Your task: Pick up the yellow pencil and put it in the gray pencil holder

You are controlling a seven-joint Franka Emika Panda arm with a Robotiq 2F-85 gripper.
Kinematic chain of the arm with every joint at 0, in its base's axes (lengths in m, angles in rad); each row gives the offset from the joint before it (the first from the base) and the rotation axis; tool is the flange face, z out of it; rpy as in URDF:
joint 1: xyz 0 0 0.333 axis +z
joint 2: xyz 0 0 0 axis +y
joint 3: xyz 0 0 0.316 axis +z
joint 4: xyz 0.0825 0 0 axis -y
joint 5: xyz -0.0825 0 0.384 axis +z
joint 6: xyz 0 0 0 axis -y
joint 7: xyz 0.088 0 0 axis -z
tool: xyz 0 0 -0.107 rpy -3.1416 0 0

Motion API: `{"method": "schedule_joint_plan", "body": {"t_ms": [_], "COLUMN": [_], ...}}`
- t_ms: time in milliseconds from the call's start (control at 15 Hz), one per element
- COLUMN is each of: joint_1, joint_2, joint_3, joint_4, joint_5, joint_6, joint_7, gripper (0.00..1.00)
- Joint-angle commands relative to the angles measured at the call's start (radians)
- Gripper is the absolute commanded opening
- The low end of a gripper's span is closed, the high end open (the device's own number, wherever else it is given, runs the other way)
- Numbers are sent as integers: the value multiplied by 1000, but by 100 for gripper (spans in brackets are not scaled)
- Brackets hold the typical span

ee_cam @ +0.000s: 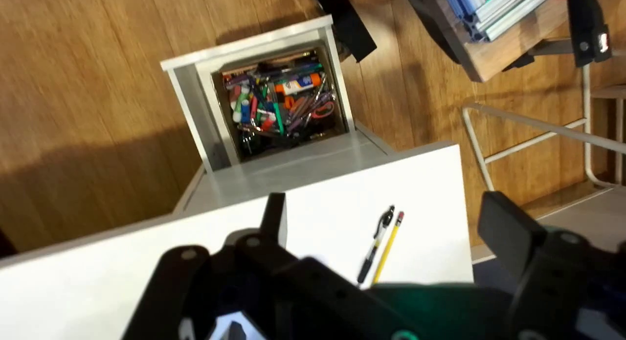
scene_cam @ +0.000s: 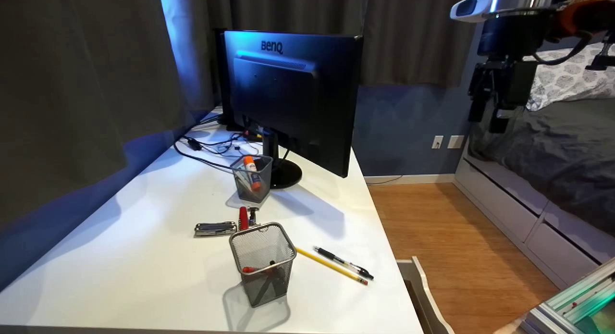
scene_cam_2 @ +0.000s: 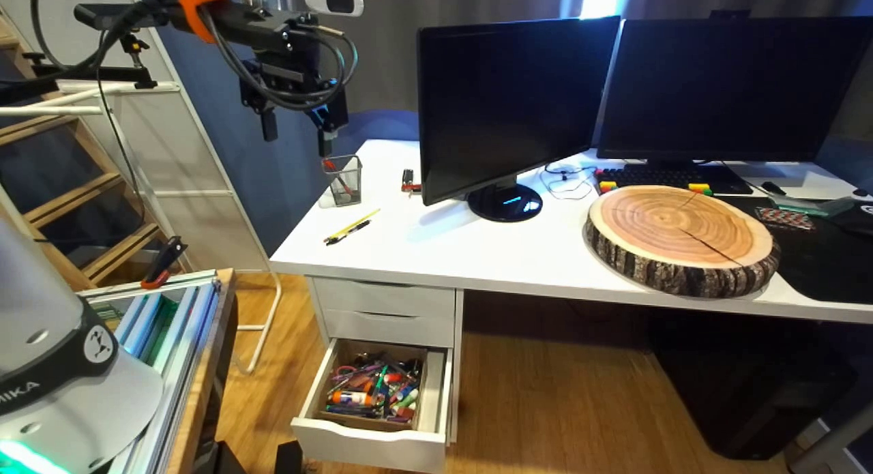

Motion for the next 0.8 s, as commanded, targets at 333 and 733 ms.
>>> {"method": "schedule_joint_plan", "body": {"t_ms": [333, 733], "joint_1": [268, 198], "joint_2": [422, 706], "joint_3": [52, 162], "joint_4": [169, 376], "joint_5": [304, 274], "joint_6": [337, 410], "joint_7": [-289, -257], "gripper": [100, 100]}}
